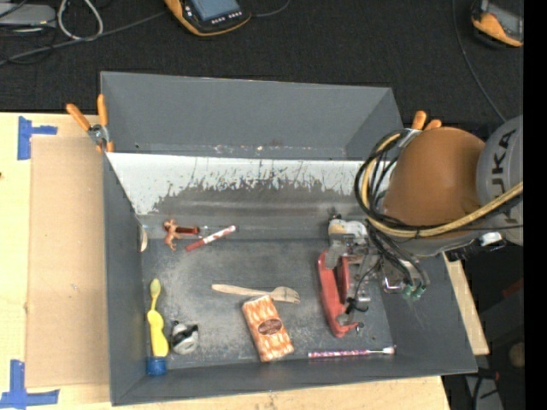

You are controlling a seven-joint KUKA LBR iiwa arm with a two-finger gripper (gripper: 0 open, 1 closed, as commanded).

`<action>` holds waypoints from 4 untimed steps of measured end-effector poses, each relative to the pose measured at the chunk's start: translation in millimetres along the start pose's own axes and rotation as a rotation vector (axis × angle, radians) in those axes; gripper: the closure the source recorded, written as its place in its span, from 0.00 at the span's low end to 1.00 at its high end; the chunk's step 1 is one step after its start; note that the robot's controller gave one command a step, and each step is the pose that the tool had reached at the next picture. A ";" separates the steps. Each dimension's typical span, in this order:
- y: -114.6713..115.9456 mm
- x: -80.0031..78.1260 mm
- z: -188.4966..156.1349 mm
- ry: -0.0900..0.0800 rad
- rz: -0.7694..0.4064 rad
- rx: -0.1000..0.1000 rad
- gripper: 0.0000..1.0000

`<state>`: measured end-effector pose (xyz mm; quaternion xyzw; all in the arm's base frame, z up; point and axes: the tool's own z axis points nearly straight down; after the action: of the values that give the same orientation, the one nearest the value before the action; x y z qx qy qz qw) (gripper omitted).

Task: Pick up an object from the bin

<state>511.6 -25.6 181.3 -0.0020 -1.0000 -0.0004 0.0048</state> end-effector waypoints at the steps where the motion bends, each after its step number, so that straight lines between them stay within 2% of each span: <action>1: 0.1 -1.4 -4.4 -0.008 -0.001 0.000 0.00; 2: 54.4 12.3 47.3 -0.004 -0.071 0.000 0.00; 3: 65.1 13.7 45.7 -0.006 -0.080 0.001 0.00; 4: 110.4 27.2 100.3 -0.005 -0.172 -0.001 0.00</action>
Offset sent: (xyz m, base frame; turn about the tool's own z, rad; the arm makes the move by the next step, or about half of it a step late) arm -0.0142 0.0604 -0.0516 -0.0790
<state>483.8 84.9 81.3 0.0838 -0.9965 -0.0012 0.0023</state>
